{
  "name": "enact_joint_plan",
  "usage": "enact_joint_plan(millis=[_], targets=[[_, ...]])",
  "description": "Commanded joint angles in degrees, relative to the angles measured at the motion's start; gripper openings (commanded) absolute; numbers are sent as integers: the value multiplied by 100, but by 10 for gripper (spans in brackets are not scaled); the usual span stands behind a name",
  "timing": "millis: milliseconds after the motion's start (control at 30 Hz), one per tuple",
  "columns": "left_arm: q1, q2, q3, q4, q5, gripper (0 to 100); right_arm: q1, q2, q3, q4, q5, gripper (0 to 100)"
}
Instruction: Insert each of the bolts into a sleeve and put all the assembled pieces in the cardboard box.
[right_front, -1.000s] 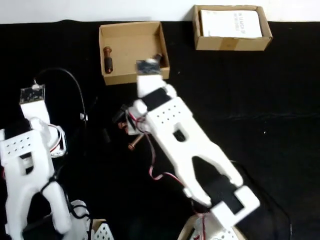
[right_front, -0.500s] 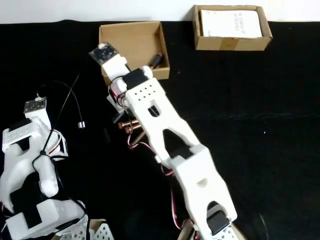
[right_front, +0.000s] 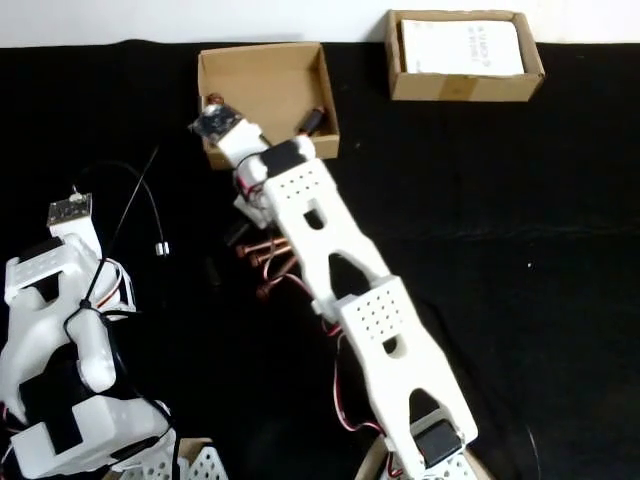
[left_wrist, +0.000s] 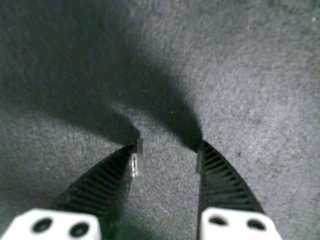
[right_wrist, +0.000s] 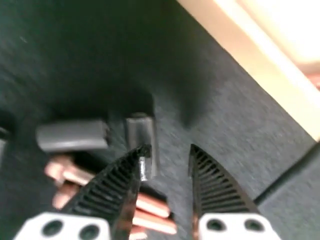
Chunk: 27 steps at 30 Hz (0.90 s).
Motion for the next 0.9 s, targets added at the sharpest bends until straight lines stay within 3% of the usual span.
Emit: enact_joint_plan(millis=[0,567,867], targets=[[-31,-13,-31,-44,-9,181,110,-13,-251,251,352,119],[-22,-13,-31,-53,-18,181,-136,-514,-980,1068,510,185],[-22,-13,-31,-44,-18,181,-409,84,-602,347,466,185]])
